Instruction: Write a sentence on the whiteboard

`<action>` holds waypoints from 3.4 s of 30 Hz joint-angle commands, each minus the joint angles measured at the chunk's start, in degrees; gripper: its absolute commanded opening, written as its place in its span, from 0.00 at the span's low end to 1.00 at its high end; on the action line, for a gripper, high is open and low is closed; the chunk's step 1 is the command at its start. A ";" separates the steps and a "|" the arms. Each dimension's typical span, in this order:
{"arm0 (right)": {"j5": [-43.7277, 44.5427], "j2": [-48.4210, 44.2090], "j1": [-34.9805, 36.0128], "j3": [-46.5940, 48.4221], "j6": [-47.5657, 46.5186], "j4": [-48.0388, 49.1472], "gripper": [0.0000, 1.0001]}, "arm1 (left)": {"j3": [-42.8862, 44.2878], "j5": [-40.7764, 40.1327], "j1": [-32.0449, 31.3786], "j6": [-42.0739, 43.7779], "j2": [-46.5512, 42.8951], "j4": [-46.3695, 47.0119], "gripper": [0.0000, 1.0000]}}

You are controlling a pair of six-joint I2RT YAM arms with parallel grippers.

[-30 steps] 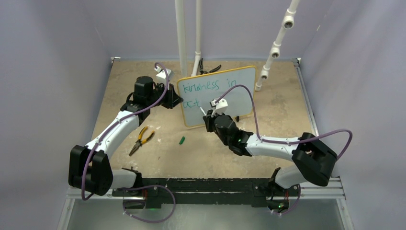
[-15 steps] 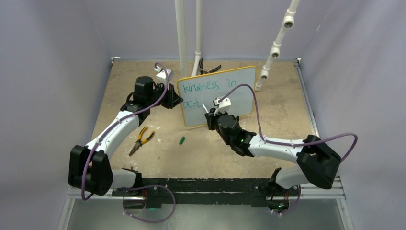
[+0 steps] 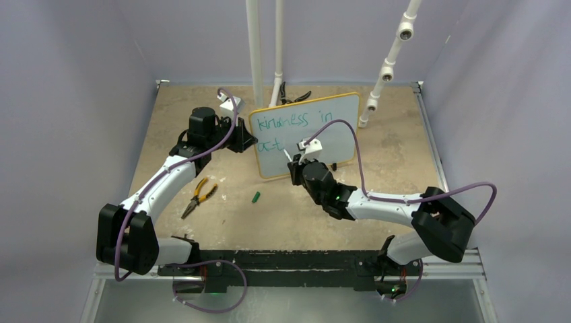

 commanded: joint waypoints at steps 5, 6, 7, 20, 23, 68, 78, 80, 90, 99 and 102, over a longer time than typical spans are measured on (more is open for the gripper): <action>0.18 -3.49 -0.44 0.40 -2.02 2.49 0.00 | 0.65 -2.81 0.32 -0.42 -0.44 1.31 0.00; -0.15 -3.92 -0.44 0.49 -2.48 3.01 0.00 | 0.62 -2.85 0.32 -0.45 -0.44 1.31 0.00; -0.38 -4.25 -0.42 0.58 -2.80 3.41 0.00 | 0.64 -2.90 0.32 -0.44 -0.47 1.31 0.00; 0.63 -1.46 -0.44 3.58 -3.94 2.54 0.00 | 0.58 -2.91 0.32 -0.43 -0.47 1.24 0.00; 0.84 -0.45 -0.44 3.63 -3.79 2.44 0.00 | 0.58 -2.83 0.32 -0.45 -0.47 1.23 0.00; 0.44 -4.87 0.26 0.98 -2.85 4.29 0.00 | 0.58 -2.83 0.32 -0.42 -0.47 1.22 0.00; 0.10 -3.49 0.26 3.00 -4.10 5.33 0.00 | 0.58 -2.63 0.32 -0.52 -0.41 1.31 0.00; -0.08 -3.03 0.23 3.26 -4.19 5.18 0.00 | 0.60 -2.63 0.32 -0.56 -0.34 1.31 0.00; 3.16 -0.57 0.04 4.65 -3.31 3.58 0.00 | 0.58 -2.46 0.32 -0.60 -0.22 1.33 0.00; 1.28 -4.00 0.00 1.27 -5.05 7.48 0.00 | 0.63 -2.43 0.32 -0.61 -0.29 1.39 0.00; 0.72 -6.03 0.04 -1.03 -4.44 7.72 0.00 | 0.59 -2.38 0.32 -0.68 -0.38 1.41 0.00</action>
